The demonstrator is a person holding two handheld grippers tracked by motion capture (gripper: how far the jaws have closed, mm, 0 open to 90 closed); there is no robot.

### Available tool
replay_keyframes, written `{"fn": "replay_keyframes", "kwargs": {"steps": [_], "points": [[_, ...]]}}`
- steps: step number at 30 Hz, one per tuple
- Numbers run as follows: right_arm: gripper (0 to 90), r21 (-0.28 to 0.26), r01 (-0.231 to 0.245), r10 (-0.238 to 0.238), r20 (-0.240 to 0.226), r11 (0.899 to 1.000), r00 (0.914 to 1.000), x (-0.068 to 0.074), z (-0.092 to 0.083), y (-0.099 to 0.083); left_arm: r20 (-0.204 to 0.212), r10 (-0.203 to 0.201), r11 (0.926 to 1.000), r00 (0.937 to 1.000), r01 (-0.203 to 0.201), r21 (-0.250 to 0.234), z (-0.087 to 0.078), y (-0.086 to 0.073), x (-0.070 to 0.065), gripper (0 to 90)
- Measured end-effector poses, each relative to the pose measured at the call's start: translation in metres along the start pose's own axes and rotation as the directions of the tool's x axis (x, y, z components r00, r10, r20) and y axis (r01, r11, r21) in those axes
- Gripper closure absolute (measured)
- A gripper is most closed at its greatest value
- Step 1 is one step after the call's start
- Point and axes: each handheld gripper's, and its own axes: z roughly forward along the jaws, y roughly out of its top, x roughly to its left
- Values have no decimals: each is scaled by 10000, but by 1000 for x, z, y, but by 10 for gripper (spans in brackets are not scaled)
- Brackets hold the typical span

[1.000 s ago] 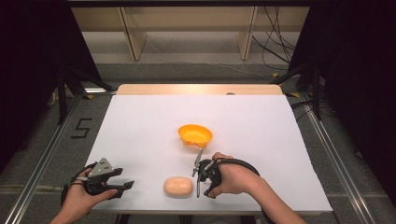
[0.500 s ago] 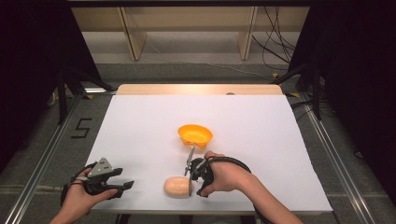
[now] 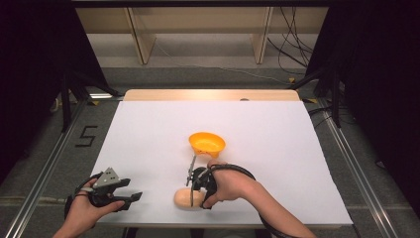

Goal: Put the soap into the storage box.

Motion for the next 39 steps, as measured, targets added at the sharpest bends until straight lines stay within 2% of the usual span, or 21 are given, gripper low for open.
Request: {"fn": "replay_keyframes", "kwargs": {"steps": [2, 3, 6, 8, 9, 10, 13, 14, 15, 17, 18, 19, 21, 22, 24, 27, 31, 32, 37, 38, 39], "points": [[325, -76, 278, -279, -102, 9996, 9996, -2, 3, 4, -47, 195, 9998, 9998, -195, 3, -1, 0, 1, 316], [323, 147, -184, 186, -101, 9997, 9998, 1, 2, 5, -46, 185, 9998, 9998, -185, -3, -1, 0, 1, 316], [302, 100, -51, 53, -170, 9999, 9998, 1, 3, 12, -35, 190, 9998, 9998, -190, 13, -1, 0, 1, 316], [290, 140, -282, 283, -126, 9995, 9995, 2, 3, 15, -62, 47, 10000, 10000, -47, 3, 0, 0, 0, 316], [284, -125, 239, -240, -80, 9996, 9997, -2, 6, 17, -82, 174, 9998, 9998, -174, -25, -1, 0, 1, 316], [277, -186, 402, -403, -66, 9990, 9992, -3, 7, 19, -84, 152, 9999, 9998, -152, -34, -1, 0, 1, 316], [270, -182, 316, -319, -144, 9993, 9994, -2, 9, 24, -23, 170, 9998, 9999, -170, -53, -1, 0, 1, 316], [269, -152, 362, -364, -152, 9992, 9992, -2, 10, 26, -9, 77, 9998, 10000, -77, -159, -1, 0, 1, 316], [267, 95, -29, 31, -263, 10000, 9996, 0, 10, 27, -7, 64, 9998, 10000, -64, -162, -1, 0, 1, 316], [264, -21, 305, -306, -224, 9995, 9993, -1, 13, 29, -3, 67, 9998, 10000, -67, -179, 0, 0, 1, 316], [263, 91, 110, -108, -244, 9999, 9996, 0, 13, 30, -64, 169, 9998, 9998, -169, -58, -1, 0, 1, 316], [263, 70, 278, -276, -317, 9996, 9991, -1, 14, 31, -30, 166, 9998, 9999, -166, -57, -1, 0, 1, 316], [263, 257, 87, -81, -255, 9996, 9996, 0, 15, 33, -25, 191, 9998, 9998, -192, -40, -1, 0, 1, 316], [263, 188, 276, -271, -252, 9994, 9993, -1, 16, 36, 4, 7, 10000, 10000, -7, -48, -1, 0, 0, 316], [262, 121, 449, -446, -291, 9989, 9986, -2, 17, 38, 19, 25, 10000, 10000, -25, -36, -1, 0, 0, 316], [262, 428, 102, -86, -365, 9990, 9993, 1, 17, 41, 0, 228, 9997, 9997, -228, -2, -1, 0, 1, 316], [263, 498, 382, -362, -390, 9980, 9986, -1, 20, 45, 1, 239, 9997, 9997, -239, -9, -1, 0, 1, 316], [264, 647, 134, -105, -453, 9978, 9989, 1, 19, 47, -4, 236, 9997, 9997, -236, -10, -1, 0, 1, 316], [267, 706, 248, -222, -371, 9972, 9991, 0, 24, 48, -24, 236, 9997, 9997, -236, -21, 0, 0, 1, 316], [271, 770, -36, 70, -439, 9970, 9990, 2, 24, 47, -23, 238, 9997, 9997, -238, -20, 0, 0, 1, 316], [273, 753, 202, -170, -429, 9970, 9989, 1, 24, 48, -62, 251, 9997, 9997, -251, -3, -1, 0, 1, 316]]}}
